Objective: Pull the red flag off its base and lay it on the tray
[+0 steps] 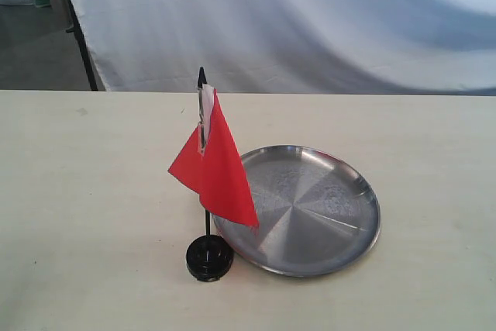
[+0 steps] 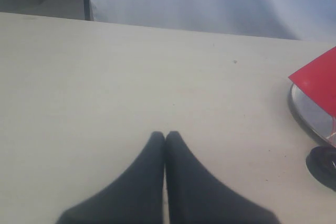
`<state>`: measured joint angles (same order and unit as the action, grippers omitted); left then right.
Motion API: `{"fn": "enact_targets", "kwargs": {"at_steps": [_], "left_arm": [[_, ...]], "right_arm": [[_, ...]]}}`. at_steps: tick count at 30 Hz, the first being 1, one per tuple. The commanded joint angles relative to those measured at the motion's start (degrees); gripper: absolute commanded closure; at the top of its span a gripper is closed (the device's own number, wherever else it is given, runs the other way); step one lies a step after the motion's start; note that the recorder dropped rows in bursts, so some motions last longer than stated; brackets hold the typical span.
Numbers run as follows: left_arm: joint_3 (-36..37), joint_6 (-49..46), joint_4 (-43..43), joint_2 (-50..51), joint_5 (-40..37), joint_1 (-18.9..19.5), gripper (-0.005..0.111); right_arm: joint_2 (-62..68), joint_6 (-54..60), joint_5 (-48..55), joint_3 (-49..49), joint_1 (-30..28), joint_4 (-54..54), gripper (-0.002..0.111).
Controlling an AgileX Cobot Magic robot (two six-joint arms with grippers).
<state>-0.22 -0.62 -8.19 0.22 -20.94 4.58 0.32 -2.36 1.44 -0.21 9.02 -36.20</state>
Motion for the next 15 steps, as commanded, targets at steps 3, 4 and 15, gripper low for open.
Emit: {"fn": "enact_targets", "kwargs": {"at_steps": [3, 4, 15], "left_arm": [[0.22, -0.01, 0.06, -0.22, -0.09, 0.2, 0.107], [0.22, -0.01, 0.06, -0.22, -0.09, 0.2, 0.107], [0.22, -0.01, 0.06, -0.22, -0.09, 0.2, 0.107]], "right_arm": [[-0.32, 5.05, 1.98, -3.03, 1.72, 2.48, 0.109], [-0.32, 5.99, 2.57, -4.35, 2.26, 2.48, 0.109], [5.04, 15.38, 6.85, -19.19, 14.47, 2.48, 0.109]]}}
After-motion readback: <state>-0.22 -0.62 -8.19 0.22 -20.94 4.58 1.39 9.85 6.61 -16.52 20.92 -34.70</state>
